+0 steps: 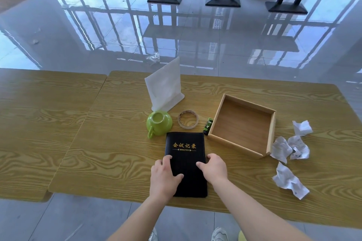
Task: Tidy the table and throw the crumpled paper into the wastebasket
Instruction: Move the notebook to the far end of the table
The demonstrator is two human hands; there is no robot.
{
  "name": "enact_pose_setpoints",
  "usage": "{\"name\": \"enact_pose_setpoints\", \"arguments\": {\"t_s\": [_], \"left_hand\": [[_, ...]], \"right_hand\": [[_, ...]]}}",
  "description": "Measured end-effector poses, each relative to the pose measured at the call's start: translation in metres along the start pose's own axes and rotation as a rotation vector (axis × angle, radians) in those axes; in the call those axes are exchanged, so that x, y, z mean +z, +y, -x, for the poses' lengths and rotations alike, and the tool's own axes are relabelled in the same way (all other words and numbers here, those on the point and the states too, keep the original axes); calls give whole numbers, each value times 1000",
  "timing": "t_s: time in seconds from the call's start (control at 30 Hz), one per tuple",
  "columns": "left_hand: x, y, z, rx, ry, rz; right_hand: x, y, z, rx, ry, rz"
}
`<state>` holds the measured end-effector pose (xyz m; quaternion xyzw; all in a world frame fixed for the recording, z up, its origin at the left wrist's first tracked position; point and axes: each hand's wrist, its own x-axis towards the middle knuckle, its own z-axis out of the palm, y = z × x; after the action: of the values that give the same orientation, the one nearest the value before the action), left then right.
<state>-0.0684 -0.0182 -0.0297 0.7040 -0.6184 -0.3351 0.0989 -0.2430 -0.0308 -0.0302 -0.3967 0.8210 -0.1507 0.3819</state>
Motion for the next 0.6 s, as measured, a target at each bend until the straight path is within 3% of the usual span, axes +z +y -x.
{"name": "enact_pose_setpoints", "arguments": {"t_s": [0.2,0.6], "left_hand": [[-4,3,2,18,-5,18],[-9,43,16,177,140,20]], "right_hand": [[-4,5,6,13,-60,-69],[-54,6,12,-203,77,-97]]}}
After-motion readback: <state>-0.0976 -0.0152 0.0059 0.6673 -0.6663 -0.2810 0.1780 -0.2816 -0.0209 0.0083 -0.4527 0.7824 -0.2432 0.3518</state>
